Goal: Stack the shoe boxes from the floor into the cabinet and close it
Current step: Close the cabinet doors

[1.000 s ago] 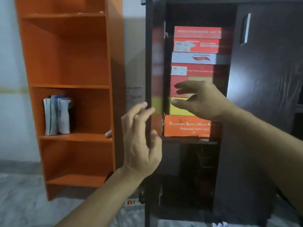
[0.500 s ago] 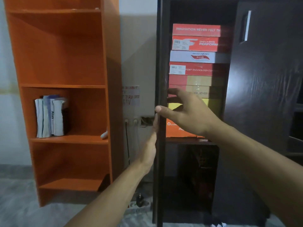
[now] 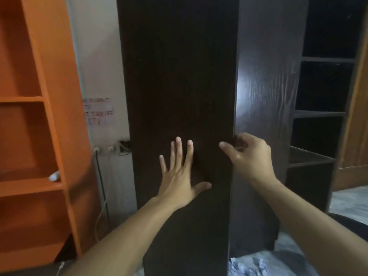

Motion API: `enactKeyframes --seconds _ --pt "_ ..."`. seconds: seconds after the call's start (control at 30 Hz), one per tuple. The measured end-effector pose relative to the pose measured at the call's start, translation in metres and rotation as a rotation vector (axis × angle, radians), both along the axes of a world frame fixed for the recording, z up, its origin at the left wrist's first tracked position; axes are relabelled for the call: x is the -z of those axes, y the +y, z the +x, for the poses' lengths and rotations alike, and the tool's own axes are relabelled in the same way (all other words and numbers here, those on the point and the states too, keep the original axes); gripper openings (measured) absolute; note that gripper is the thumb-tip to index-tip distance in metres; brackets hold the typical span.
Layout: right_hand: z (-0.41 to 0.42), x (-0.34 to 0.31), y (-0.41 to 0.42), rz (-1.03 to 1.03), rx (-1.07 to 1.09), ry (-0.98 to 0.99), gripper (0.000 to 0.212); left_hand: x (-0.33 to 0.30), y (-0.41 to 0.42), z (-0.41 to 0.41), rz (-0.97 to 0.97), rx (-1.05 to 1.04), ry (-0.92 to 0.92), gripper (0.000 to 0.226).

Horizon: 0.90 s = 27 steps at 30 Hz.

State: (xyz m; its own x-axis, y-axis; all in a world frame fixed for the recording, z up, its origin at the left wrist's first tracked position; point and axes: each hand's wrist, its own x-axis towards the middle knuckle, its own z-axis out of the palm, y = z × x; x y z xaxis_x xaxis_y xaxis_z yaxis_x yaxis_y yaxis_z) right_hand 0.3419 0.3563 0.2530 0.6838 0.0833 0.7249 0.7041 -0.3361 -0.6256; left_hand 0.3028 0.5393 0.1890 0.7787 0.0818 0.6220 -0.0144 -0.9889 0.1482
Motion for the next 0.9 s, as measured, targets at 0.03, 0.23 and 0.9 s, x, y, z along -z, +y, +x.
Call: enactKeyframes --seconds 0.03,0.23,0.9 --pt "0.011 0.003 0.000 -0.010 0.043 0.015 0.022 0.001 0.002 0.009 0.065 -0.044 0.021 0.122" --pt "0.061 0.000 0.013 -0.052 0.147 0.134 0.023 0.006 0.012 0.048 0.212 -0.169 0.059 0.131" --pt "0.147 0.053 0.077 -0.818 0.253 -0.007 0.096 0.010 0.036 0.111 0.263 -0.319 0.083 0.122"
